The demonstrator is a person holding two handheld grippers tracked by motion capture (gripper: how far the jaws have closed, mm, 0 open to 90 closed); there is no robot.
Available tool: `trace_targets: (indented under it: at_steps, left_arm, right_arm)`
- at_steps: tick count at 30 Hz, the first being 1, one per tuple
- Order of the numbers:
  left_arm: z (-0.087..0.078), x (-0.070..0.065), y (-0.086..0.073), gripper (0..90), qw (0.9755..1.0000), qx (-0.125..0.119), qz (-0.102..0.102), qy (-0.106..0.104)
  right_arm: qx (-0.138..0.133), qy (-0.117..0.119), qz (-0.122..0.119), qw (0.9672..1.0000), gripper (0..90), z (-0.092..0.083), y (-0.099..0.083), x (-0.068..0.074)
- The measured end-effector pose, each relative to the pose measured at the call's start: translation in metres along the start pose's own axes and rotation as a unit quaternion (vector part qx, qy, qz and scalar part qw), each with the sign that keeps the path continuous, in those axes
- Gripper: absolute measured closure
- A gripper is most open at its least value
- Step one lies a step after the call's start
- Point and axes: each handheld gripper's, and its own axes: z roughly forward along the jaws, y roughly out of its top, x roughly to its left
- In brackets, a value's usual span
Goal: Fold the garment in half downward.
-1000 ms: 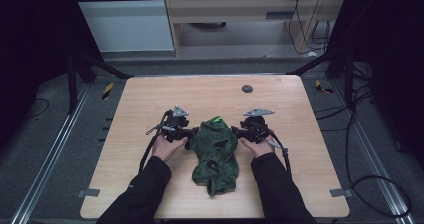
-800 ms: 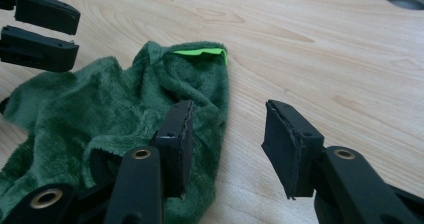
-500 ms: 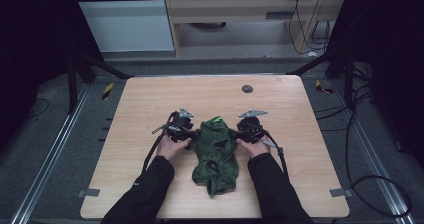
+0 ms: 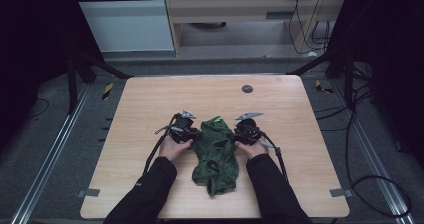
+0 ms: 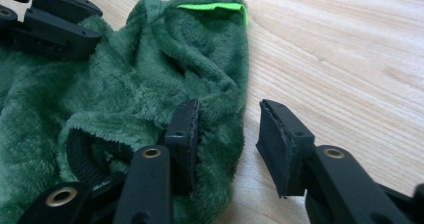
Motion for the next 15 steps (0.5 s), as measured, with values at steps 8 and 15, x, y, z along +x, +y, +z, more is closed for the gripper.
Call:
trace_targets:
  at_steps: [8,15]
  left_arm:
    - [0.0004,-0.0004,0.0001,76.8,0.9999,0.004,-0.008,-0.007]
    - [-0.0004,-0.0027,0.0014,82.2,0.9999,0.007,-0.007,-0.005]
  right_arm:
    - [0.009,0.007,-0.005,0.9999,73.0,0.0026,-0.0007,0.0028]
    - [0.009,0.005,-0.006,0.9999,81.5,0.0017,0.0011,0.0057]
